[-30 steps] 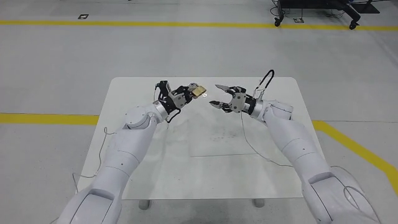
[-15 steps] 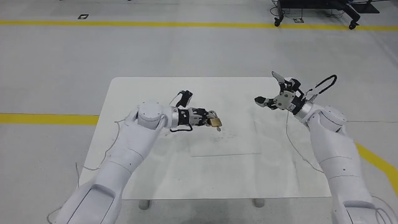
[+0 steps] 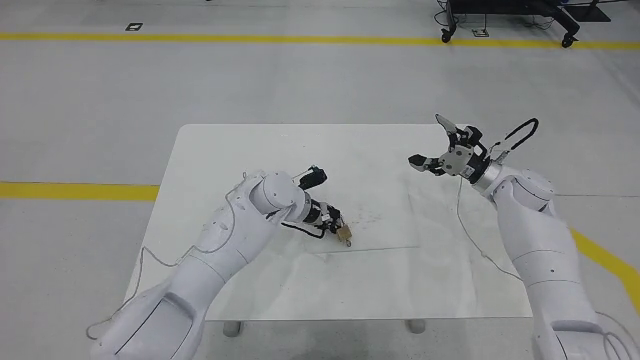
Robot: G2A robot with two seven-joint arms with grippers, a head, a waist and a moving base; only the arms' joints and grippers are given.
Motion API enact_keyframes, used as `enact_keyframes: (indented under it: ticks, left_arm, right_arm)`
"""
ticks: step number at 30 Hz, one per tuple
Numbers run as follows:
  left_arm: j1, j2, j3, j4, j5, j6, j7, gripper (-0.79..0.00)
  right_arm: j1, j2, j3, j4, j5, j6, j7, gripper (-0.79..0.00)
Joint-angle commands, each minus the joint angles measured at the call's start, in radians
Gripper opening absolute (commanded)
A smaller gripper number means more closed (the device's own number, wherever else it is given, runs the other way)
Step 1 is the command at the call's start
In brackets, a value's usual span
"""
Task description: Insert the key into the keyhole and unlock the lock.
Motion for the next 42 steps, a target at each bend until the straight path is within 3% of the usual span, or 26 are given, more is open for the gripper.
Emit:
enact_keyframes:
  ticks: [1, 2, 3, 12, 15, 19, 25, 29, 42]
  left_arm:
    - [-0.002, 0.003, -0.009, -0.008, 0.002, 0.006, 0.008, -0.249]
    - [-0.002, 0.005, -0.015, -0.014, 0.004, 0.01, 0.015, -0.086]
    - [-0.001, 0.008, -0.022, -0.02, 0.006, 0.015, 0.02, 0.0]
    - [0.059, 0.059, -0.152, -0.174, 0.048, 0.076, 0.14, 0.0]
    - [0.099, 0.075, -0.192, -0.286, 0.082, 0.091, 0.207, 0.0]
    - [0.165, 0.099, -0.263, -0.475, 0.133, 0.096, 0.281, 0.0]
    - [0.237, 0.144, -0.302, -0.723, 0.463, 0.133, 0.273, 0.0]
    - [0.284, 0.158, -0.347, -0.844, 0.569, 0.152, 0.325, 0.0]
    - [0.305, 0.163, -0.364, -0.857, 0.587, 0.15, 0.342, -0.001]
  right_arm:
    - [0.0, 0.0, 0.0, 0.0, 0.0, 0.0, 0.0, 0.0]
    - [0.0, 0.0, 0.0, 0.0, 0.0, 0.0, 0.0, 0.0]
    - [0.0, 0.0, 0.0, 0.0, 0.0, 0.0, 0.0, 0.0]
    - [0.0, 0.0, 0.0, 0.0, 0.0, 0.0, 0.0, 0.0]
    - [0.0, 0.0, 0.0, 0.0, 0.0, 0.0, 0.0, 0.0]
    - [-0.043, -0.011, -0.022, -0.064, -0.005, -0.146, -0.11, 0.0]
    - [-0.056, -0.013, 0.043, -0.085, 0.09, -0.269, -0.221, 0.0]
    - [-0.052, -0.01, 0.104, -0.087, 0.158, -0.317, -0.288, 0.0]
    - [-0.065, -0.009, 0.104, -0.102, 0.114, -0.316, -0.304, -0.001]
